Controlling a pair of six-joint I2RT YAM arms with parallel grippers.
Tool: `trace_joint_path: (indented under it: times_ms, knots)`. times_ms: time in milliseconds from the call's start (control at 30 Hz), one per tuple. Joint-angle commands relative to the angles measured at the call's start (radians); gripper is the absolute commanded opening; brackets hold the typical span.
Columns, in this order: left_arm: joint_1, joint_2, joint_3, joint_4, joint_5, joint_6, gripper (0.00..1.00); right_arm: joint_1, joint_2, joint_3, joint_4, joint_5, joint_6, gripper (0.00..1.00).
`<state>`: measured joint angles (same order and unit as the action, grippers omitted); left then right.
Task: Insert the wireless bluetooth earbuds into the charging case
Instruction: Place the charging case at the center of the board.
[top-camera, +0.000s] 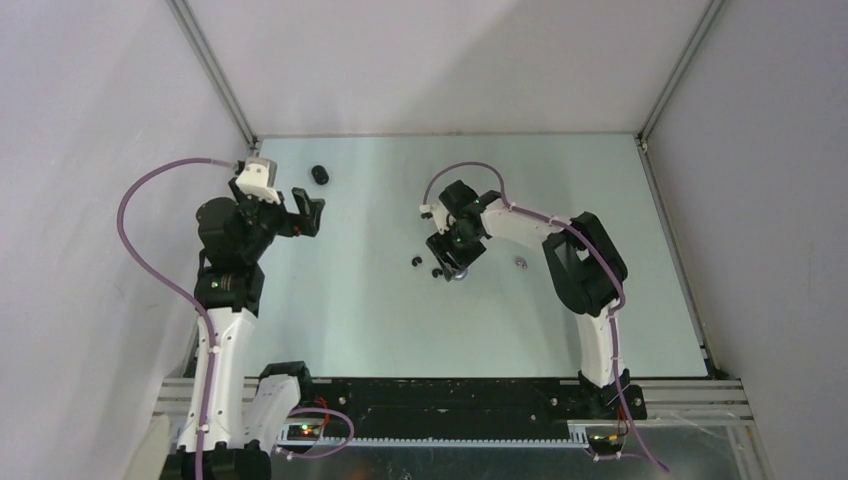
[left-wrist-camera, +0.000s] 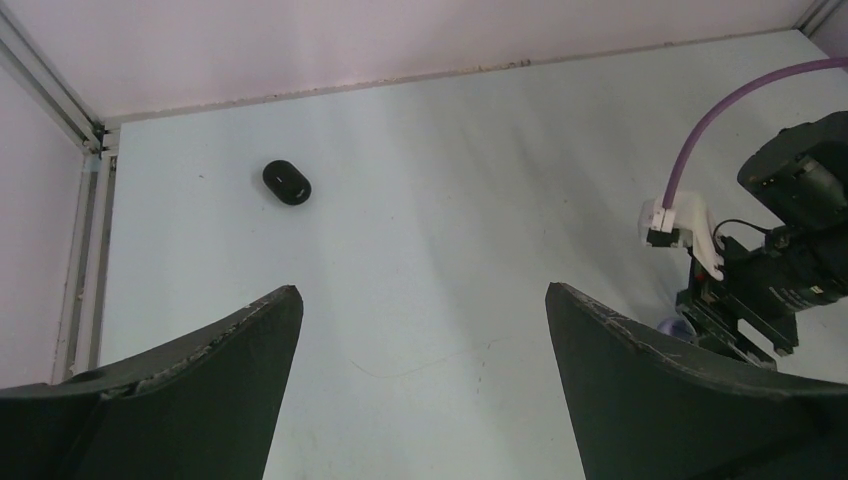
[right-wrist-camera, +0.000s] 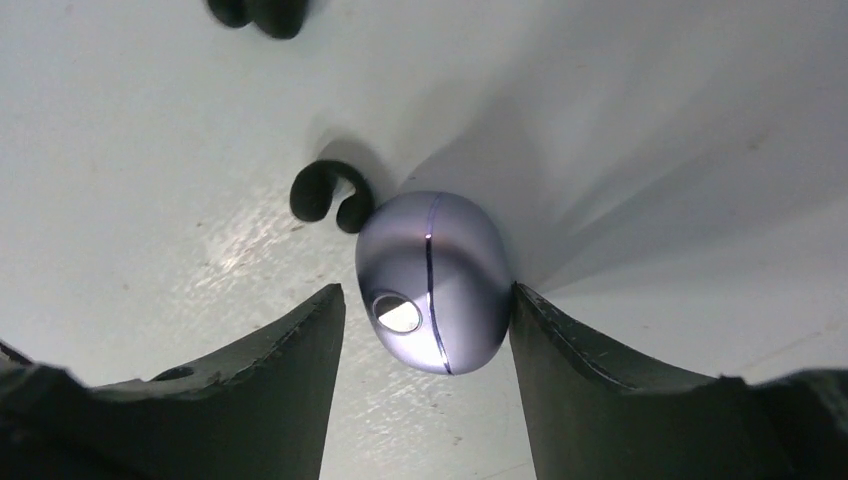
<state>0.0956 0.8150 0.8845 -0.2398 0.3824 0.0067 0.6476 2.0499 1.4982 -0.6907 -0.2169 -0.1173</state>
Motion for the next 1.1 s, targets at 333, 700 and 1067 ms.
trace_joint_path:
  times_ms: [333, 700, 1067]
  knots:
    - [0.018, 0.007, 0.021, 0.035, -0.023, -0.008, 0.99, -0.145, -0.052, 0.029, -0.092, -0.351, -0.072, 0.87]
    - [0.023, 0.011, 0.017, 0.038, -0.012, -0.008, 0.99, -0.219, 0.05, 0.074, -0.06, -0.406, 0.004, 0.68]
    - [0.029, 0.013, 0.014, 0.043, -0.007, -0.008, 0.99, -0.189, 0.106, 0.094, -0.073, -0.385, 0.004, 0.55]
